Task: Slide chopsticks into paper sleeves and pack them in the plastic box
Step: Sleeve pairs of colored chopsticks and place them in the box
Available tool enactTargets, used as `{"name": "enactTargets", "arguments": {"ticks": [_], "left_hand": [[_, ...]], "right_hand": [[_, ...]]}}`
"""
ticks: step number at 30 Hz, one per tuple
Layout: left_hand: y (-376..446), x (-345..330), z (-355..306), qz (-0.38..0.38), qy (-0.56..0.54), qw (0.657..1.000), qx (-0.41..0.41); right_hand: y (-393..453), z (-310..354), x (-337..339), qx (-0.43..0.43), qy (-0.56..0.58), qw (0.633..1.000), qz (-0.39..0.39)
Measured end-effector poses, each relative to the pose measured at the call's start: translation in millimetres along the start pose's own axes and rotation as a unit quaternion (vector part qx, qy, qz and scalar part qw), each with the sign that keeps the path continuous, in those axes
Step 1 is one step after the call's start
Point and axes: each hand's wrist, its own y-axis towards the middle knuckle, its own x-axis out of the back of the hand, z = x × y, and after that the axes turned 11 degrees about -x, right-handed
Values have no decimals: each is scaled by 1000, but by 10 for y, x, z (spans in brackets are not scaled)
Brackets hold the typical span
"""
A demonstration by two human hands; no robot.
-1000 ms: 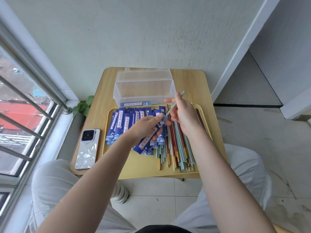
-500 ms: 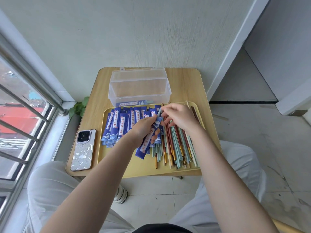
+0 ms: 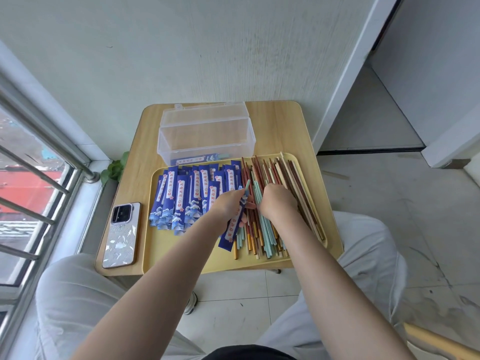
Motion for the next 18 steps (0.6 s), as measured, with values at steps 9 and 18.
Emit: {"name": "enactTargets", "arguments": {"ticks": [9, 18], "left_hand": [[24, -10, -9, -13, 14, 1000, -7], [-6, 17, 1, -12, 26, 1000, -9]], "right_hand": [[38, 0, -29, -7, 34, 999, 0], [-55, 116, -110, 4, -5, 999, -54]]}}
